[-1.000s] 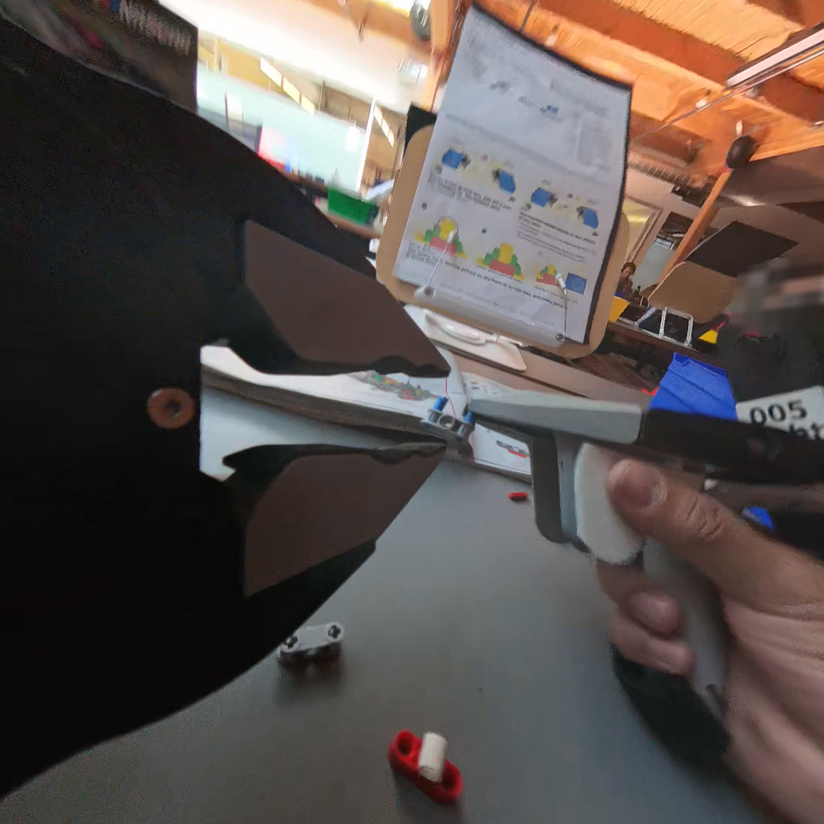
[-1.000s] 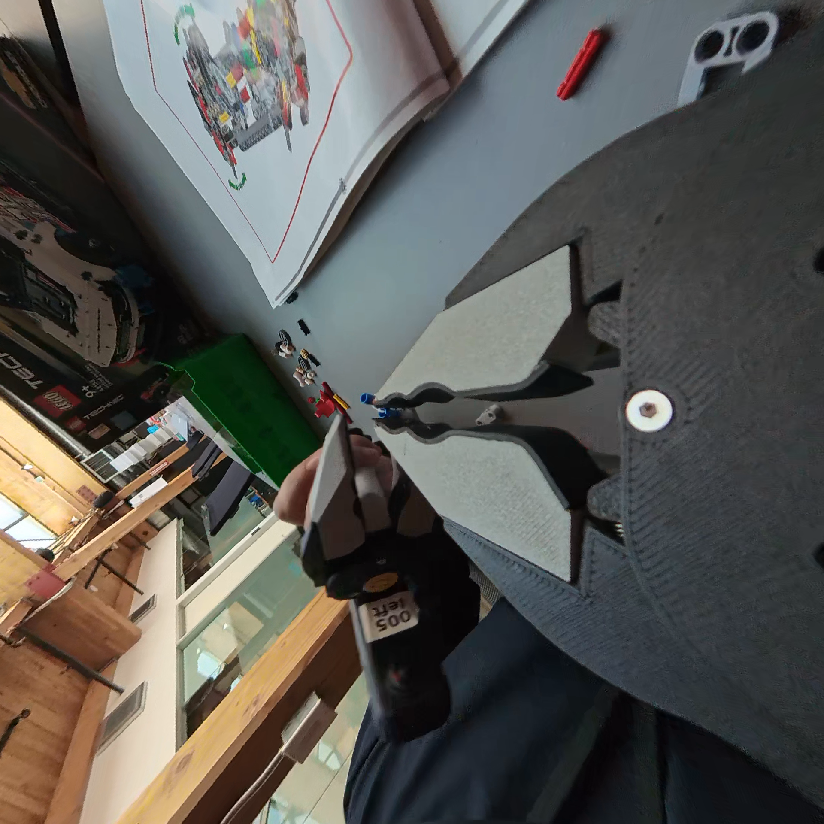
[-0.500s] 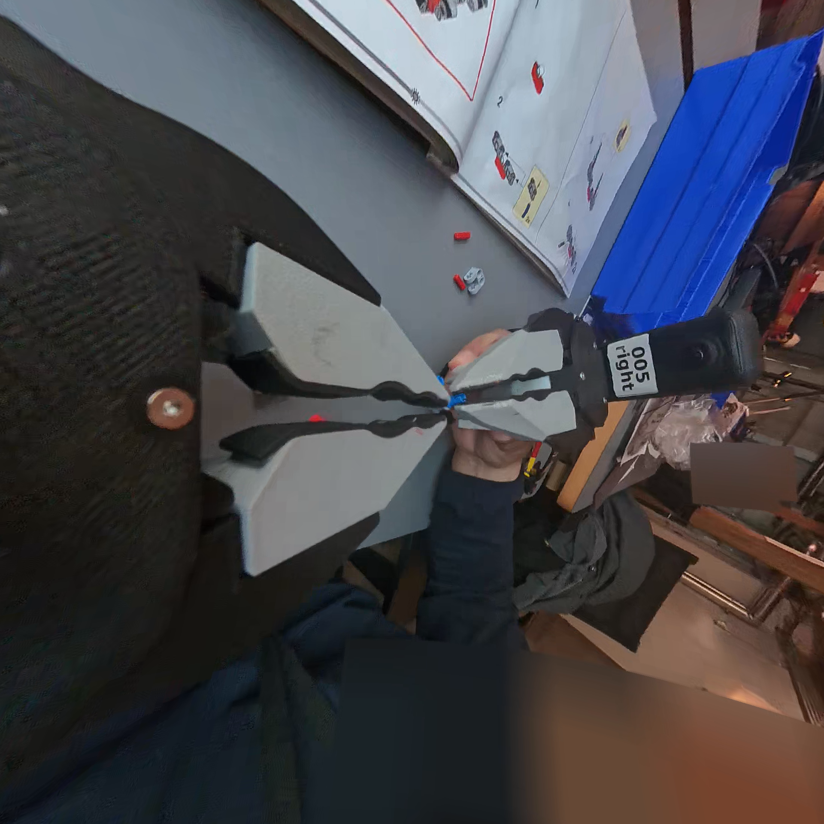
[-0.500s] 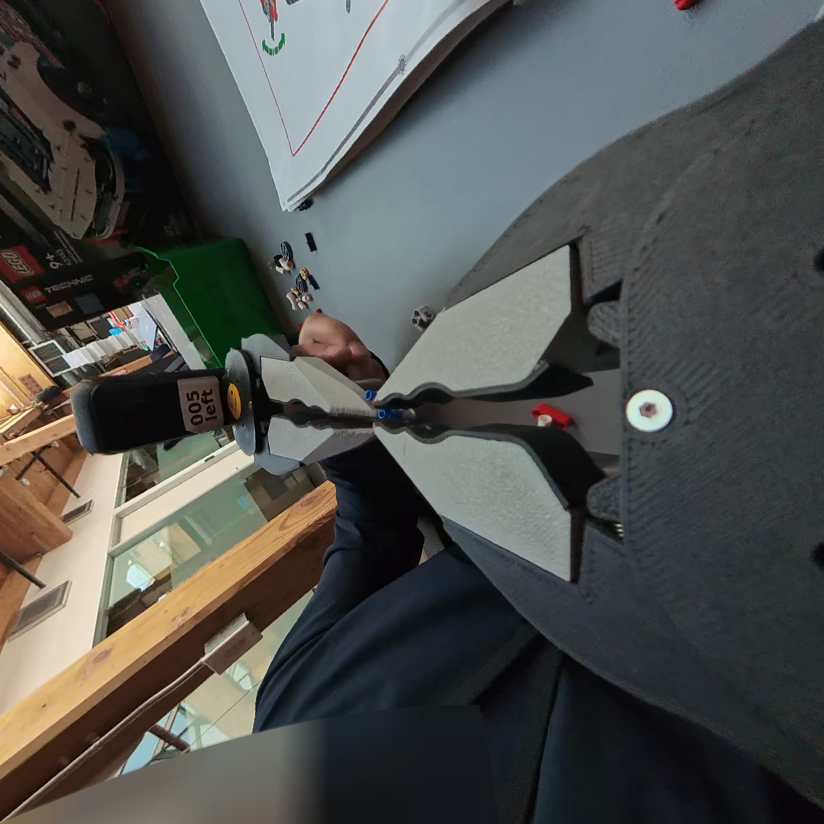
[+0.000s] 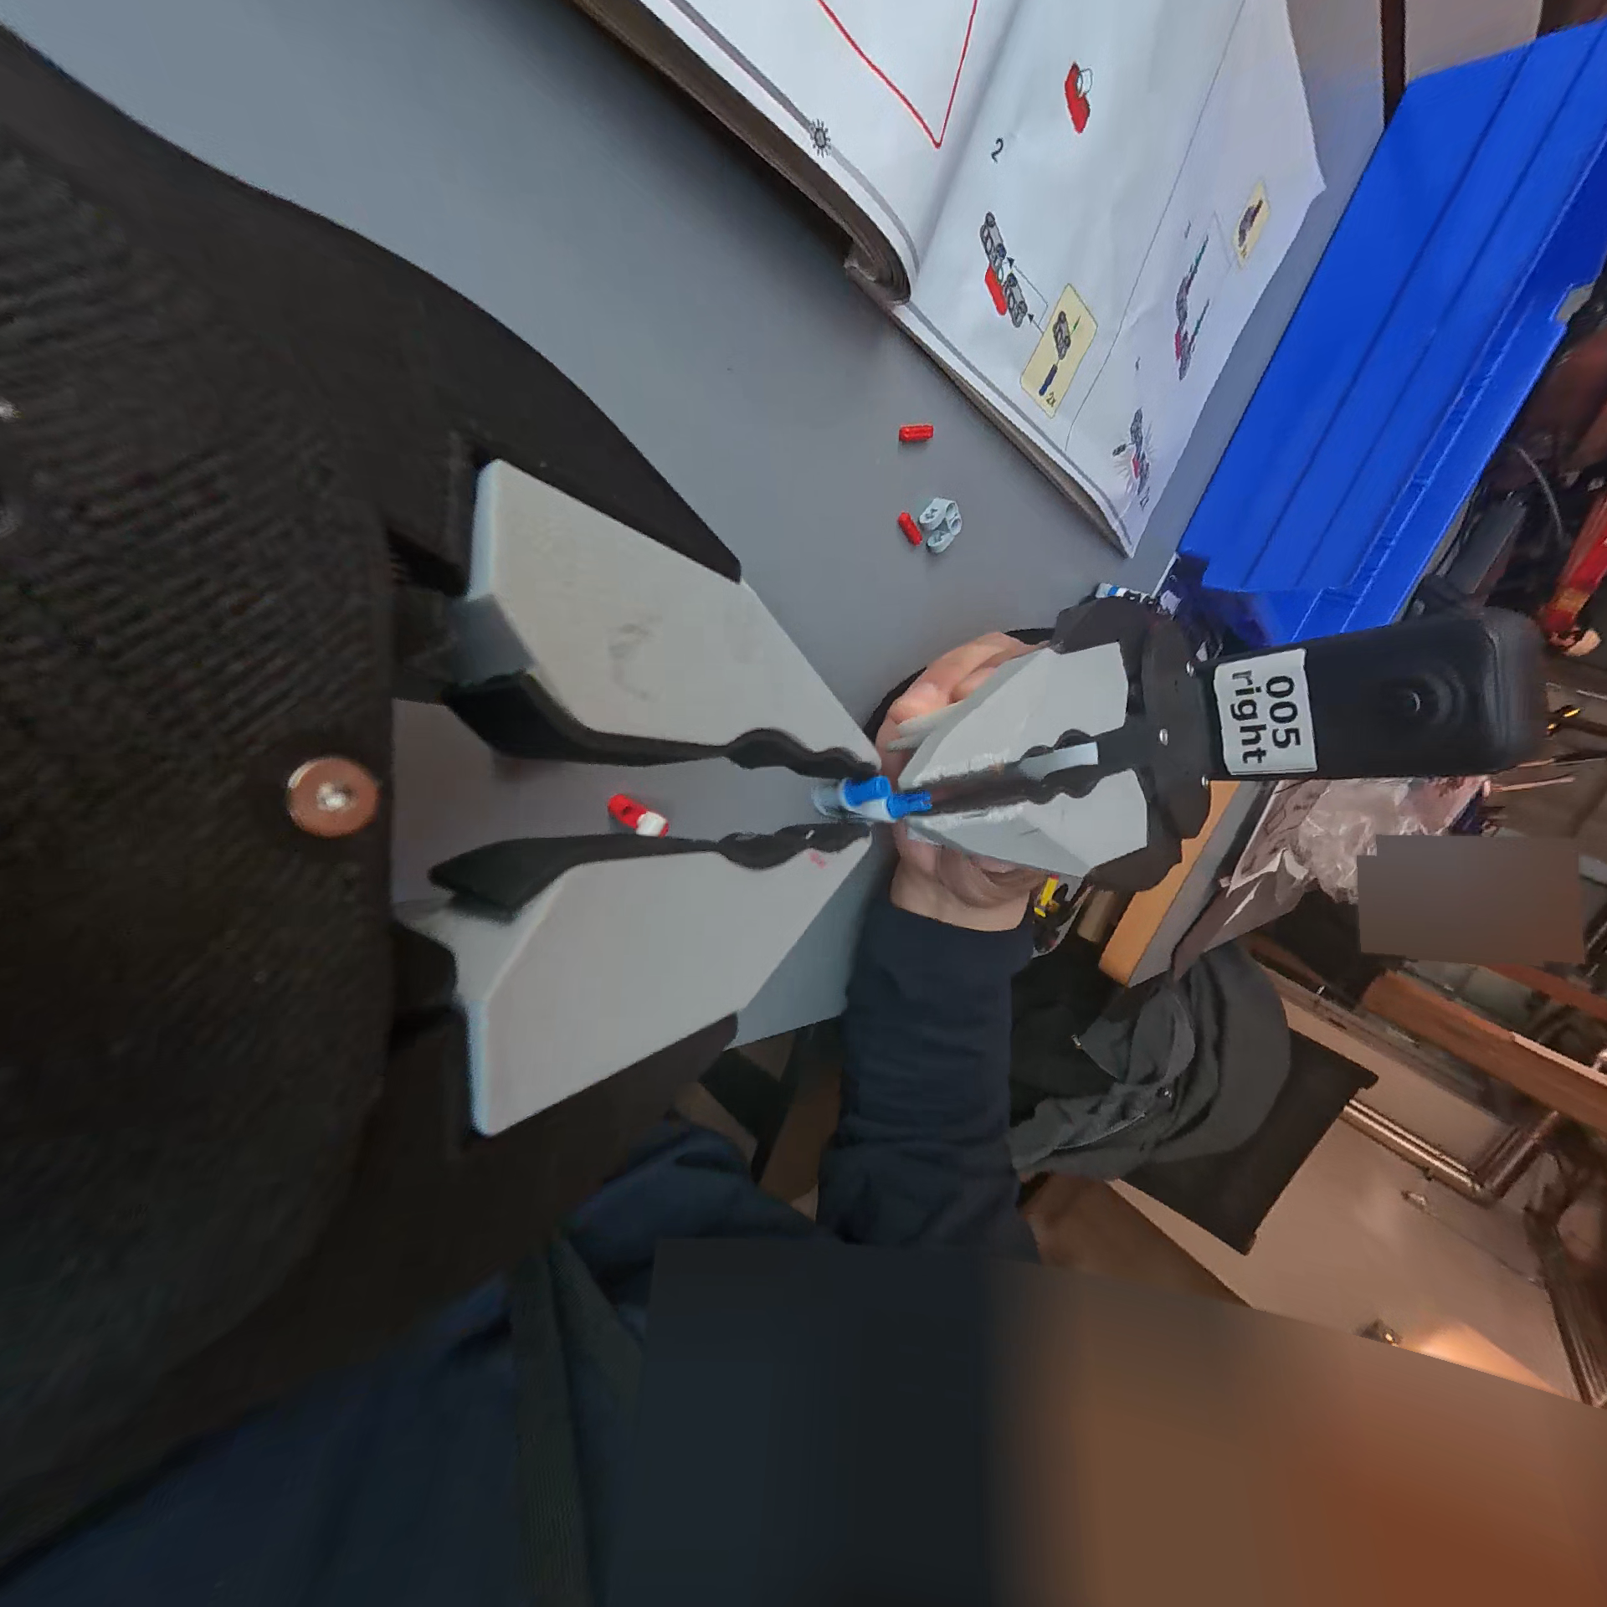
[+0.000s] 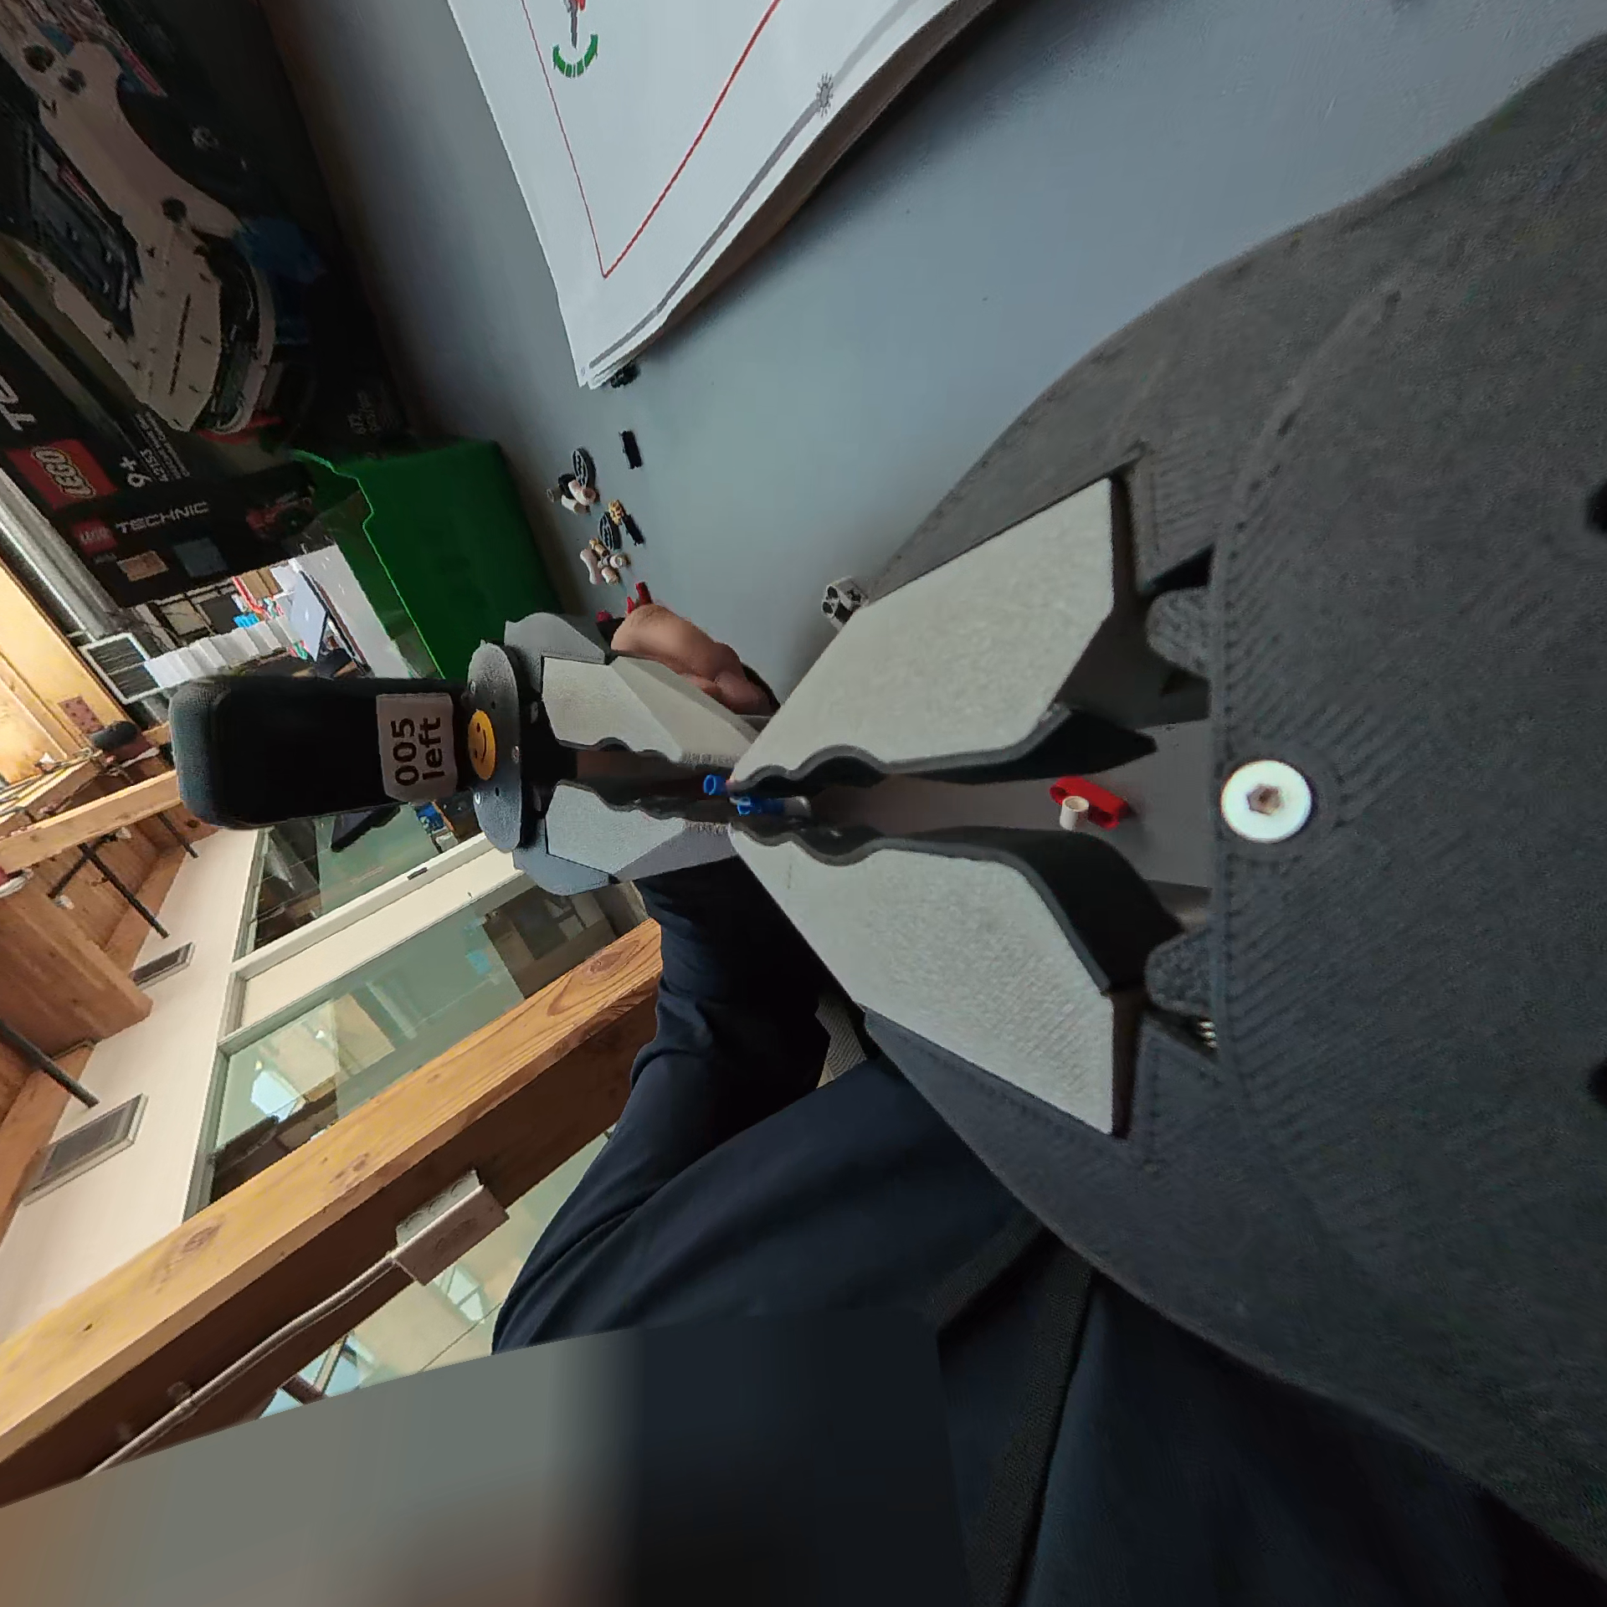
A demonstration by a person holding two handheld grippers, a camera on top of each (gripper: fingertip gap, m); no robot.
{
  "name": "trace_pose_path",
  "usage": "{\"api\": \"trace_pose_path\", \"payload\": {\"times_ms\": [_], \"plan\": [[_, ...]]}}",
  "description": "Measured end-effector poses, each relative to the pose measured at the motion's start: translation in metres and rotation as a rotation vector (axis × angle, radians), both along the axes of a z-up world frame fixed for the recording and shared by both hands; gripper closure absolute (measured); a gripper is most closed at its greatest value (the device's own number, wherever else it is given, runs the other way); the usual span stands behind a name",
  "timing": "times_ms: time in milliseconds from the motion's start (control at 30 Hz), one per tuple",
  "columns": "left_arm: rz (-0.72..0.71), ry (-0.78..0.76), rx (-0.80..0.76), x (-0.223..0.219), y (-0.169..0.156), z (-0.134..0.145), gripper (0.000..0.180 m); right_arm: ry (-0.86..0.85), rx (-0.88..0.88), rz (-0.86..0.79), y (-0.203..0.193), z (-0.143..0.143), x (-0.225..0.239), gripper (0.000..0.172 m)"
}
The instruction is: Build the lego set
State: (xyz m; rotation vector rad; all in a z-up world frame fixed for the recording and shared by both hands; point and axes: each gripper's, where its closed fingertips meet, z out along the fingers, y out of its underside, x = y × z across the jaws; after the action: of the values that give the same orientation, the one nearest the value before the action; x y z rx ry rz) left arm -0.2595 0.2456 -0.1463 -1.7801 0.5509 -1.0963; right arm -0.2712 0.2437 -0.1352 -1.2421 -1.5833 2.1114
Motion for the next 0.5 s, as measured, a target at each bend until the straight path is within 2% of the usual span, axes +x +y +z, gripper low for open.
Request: {"api": "trace_pose_path", "payload": {"times_ms": [200,333,500], "plan": [[0.11,0.0,-0.07,-0.009,0.012,-0.009,0.175,-0.058,0.025,-0.11,0.013,-0.011,-0.007,0.171],[0.142,0.021,-0.063,-0.01,0.015,-0.011,0.175,-0.09,0.013,-0.129,0.016,-0.017,-0.009,0.166],[0.176,0.002,-0.059,-0.014,0.019,-0.012,0.175,-0.088,0.019,-0.166,0.019,-0.017,-0.013,0.169]]}}
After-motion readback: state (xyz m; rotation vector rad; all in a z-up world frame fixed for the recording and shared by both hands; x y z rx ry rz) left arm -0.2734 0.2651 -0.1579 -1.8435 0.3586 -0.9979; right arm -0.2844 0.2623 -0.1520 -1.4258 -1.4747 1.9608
